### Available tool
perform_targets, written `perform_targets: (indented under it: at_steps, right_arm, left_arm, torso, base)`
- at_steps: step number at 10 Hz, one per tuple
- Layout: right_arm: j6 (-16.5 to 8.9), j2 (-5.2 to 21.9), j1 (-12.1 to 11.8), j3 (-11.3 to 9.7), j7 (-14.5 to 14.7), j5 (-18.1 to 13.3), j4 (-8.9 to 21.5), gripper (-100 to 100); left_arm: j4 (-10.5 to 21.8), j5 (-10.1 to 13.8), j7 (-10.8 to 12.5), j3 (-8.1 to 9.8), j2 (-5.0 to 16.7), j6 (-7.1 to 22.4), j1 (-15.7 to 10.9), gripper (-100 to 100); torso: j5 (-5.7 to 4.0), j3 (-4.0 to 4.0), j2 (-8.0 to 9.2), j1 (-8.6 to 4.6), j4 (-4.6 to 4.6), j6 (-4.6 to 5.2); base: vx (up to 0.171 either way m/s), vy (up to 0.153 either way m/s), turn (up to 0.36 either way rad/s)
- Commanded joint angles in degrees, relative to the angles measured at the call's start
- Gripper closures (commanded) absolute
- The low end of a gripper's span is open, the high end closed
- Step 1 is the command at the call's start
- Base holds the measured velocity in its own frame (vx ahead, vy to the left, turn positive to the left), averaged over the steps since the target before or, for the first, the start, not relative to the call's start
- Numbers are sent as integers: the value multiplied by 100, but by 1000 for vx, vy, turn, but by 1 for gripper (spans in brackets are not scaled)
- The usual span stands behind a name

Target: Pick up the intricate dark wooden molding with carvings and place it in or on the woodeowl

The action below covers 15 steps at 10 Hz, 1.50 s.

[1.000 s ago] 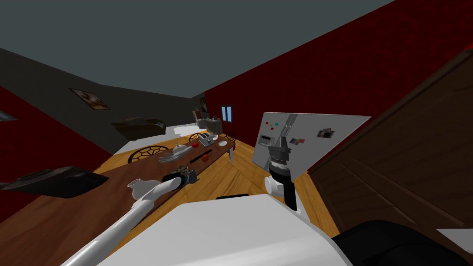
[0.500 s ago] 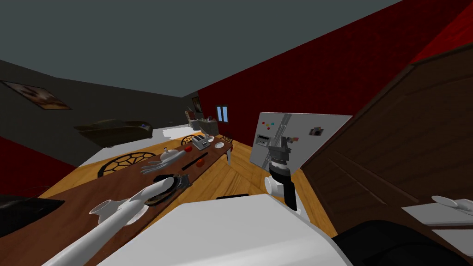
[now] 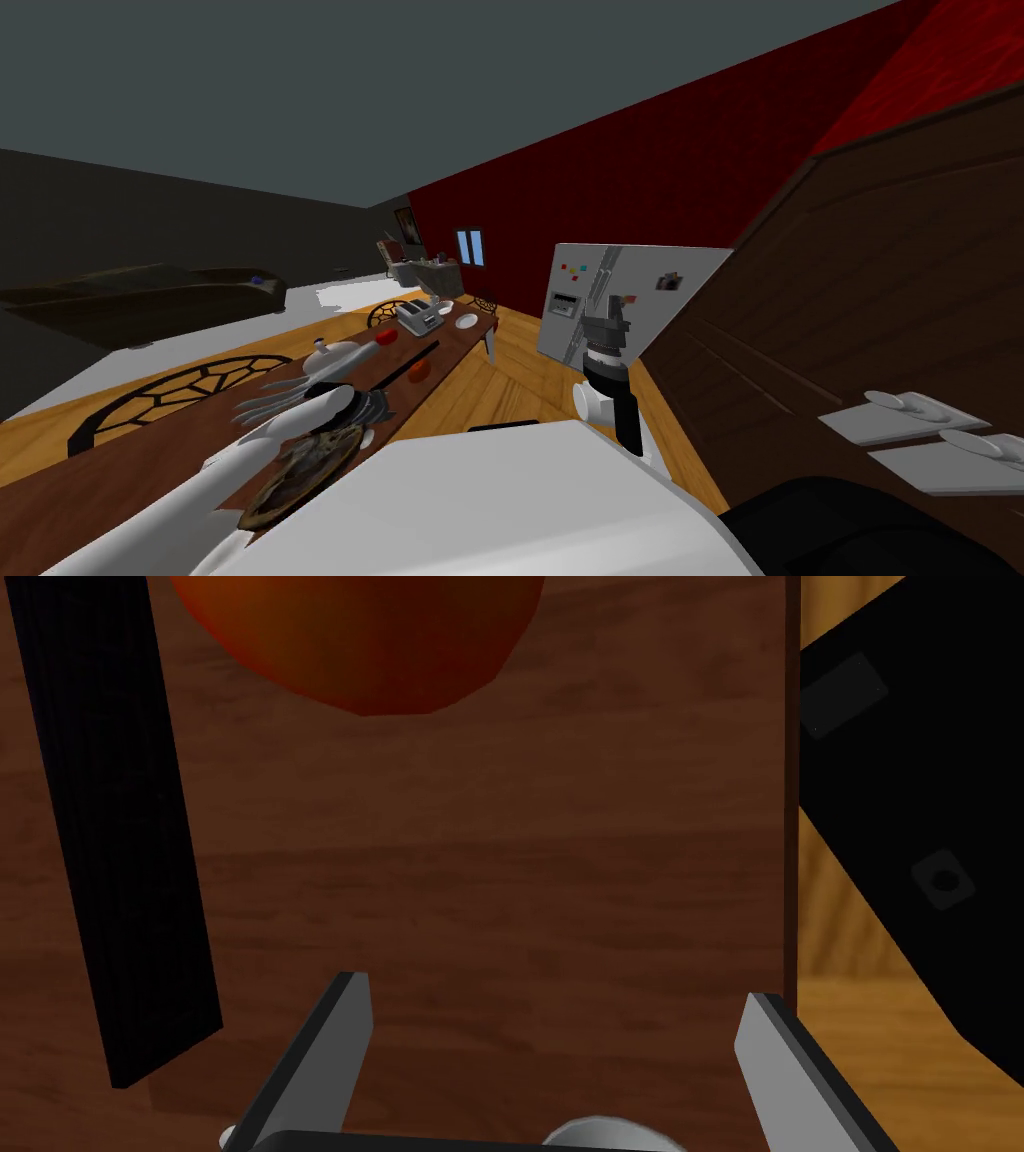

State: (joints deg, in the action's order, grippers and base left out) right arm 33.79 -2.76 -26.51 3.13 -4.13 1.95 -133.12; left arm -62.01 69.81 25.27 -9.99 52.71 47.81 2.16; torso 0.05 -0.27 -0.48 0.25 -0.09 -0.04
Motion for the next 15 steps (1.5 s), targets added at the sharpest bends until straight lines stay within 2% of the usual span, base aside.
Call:
perform_targets:
  at_steps: [1,2,4,6,7,8,11,14,15]
  right_arm:
    - [0,0,0,0,0,0,0,0]
    - [0,0,0,0,0,0,0,0]
    - [0,-1,1,-1,0,0,0,0]
    - [0,0,-1,1,0,0,0,0]
    - [0,0,0,0,0,0,0,0]
    - [0,0,0,0,0,0,0,0]
    - [0,0,0,0,0,0,0,0]
    - [0,0,-1,0,0,0,0,0]
    - [0,-1,-1,0,0,0,0,0]
  left_arm:
    - [286,106,-51,-10,43,135,-133,-100]
    - [353,106,-51,-10,43,135,-133,-100]
    - [765,317,110,11,329,505,-160,-100]
    - [765,317,110,11,329,505,-160,-100]
    - [947,401,181,21,451,668,-162,-100]
    - [947,401,181,21,451,668,-162,-100]
    - [1380,578,352,39,697,1059,-131,-100]
    - [1656,680,470,40,770,1333,-75,-100]
    - [1628,659,420,40,753,1253,-101,-100]
  torso:
    - [0,0,0,0,0,0]
    - [0,4,8,-4,1,-4]
    - [-4,12,20,-18,5,1]
    - [2,0,1,5,-1,-7]
    - [1,9,19,-9,2,-6]
    - [-3,10,18,-16,4,-1]
    - [1,0,0,5,0,-1]
    - [-2,-13,-21,-14,-6,-3]
    - [-2,-12,-19,-26,-5,-1]
  base:
    - [91,59,-85]
    - [37,23,14]
    - [104,50,-252]
    - [88,70,-22]
    - [72,30,-176]
    - [73,38,-92]
    - [127,75,-215]
    - [171,36,-156]
    - [72,3,-33]
